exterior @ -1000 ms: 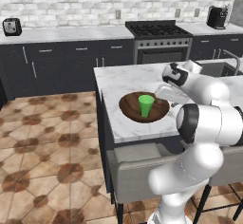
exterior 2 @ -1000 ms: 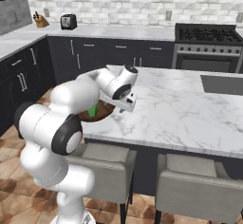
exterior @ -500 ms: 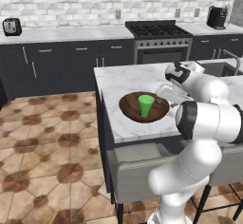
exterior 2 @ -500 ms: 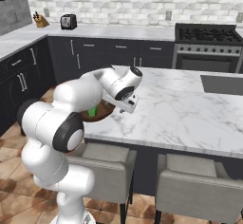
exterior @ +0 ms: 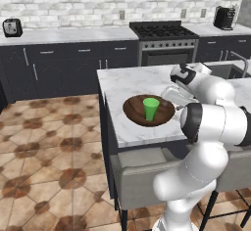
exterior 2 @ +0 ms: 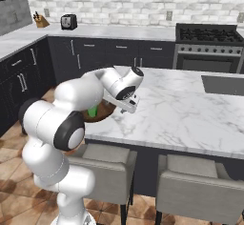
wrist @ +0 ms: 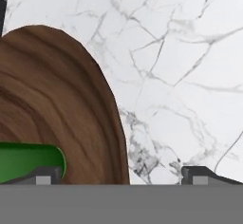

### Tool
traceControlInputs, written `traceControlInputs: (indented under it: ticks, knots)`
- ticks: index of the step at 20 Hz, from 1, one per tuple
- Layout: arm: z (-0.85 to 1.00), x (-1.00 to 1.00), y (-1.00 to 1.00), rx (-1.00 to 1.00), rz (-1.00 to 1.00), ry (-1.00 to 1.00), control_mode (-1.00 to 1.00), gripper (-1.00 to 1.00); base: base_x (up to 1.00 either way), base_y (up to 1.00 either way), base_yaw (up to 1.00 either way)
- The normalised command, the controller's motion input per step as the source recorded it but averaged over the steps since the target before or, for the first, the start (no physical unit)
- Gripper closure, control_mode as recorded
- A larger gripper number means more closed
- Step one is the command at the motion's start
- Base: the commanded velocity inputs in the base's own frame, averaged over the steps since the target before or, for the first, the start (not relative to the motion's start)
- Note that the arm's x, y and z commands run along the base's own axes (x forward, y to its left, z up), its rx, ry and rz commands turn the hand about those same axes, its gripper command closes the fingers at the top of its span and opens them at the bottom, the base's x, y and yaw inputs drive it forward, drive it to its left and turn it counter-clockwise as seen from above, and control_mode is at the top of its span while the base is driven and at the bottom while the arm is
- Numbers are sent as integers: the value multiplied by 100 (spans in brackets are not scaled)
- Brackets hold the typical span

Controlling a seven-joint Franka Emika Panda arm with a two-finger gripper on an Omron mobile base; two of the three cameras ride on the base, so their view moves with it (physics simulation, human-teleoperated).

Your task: Place the cup inside the bowl on the dining table and move the bowl to any counter.

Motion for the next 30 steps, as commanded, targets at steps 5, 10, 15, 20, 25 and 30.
traceControlInputs:
  ticks: [5,10,15,20,25,30]
  knots:
    - [-10,1,0,0,0,0,-100,-100,0,0,0]
    - [-16,0,9,0,0,0,-100,-100,0,0,0]
    - [-3,0,13,0,0,0,-100,-100,0,0,0]
    - [0,0,21,0,0,0,-100,-100,0,0,0]
    - [0,0,17,0,0,0,-100,-100,0,0,0]
    - [0,0,0,0,0,0,-100,-100,0,0,0]
